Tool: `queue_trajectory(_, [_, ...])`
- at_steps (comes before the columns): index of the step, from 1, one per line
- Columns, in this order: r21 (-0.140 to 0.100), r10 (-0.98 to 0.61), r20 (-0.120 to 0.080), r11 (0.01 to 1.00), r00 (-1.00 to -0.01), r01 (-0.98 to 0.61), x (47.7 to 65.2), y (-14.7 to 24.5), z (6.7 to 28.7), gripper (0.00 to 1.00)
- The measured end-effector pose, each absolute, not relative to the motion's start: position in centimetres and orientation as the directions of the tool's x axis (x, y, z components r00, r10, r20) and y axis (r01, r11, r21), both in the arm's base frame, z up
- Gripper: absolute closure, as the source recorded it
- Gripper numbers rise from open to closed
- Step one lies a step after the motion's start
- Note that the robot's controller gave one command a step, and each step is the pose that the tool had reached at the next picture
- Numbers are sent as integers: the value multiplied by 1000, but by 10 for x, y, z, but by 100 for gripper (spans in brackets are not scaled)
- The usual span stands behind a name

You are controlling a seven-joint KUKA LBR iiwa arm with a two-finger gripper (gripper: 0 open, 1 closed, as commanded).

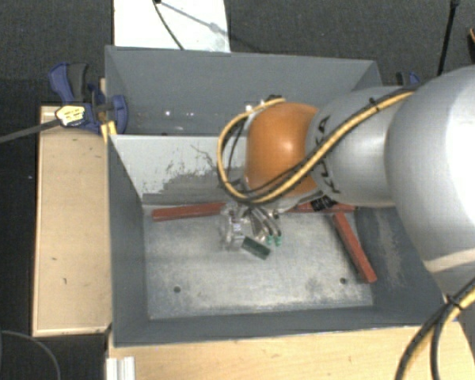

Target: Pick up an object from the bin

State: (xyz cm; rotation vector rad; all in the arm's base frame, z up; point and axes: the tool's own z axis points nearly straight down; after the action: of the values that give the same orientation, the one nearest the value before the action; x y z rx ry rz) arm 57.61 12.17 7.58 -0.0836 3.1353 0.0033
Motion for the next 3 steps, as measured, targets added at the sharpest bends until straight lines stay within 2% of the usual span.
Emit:
queue_trajectory(1, [2,-50,-5,999,-999,-50,576,122,76,0])
queue_trajectory(2, [-2,36,2,999,-999,36,543,59,71,0])
queue_trajectory(3, [1,36,-1,999,-999,36,544,63,72,100])
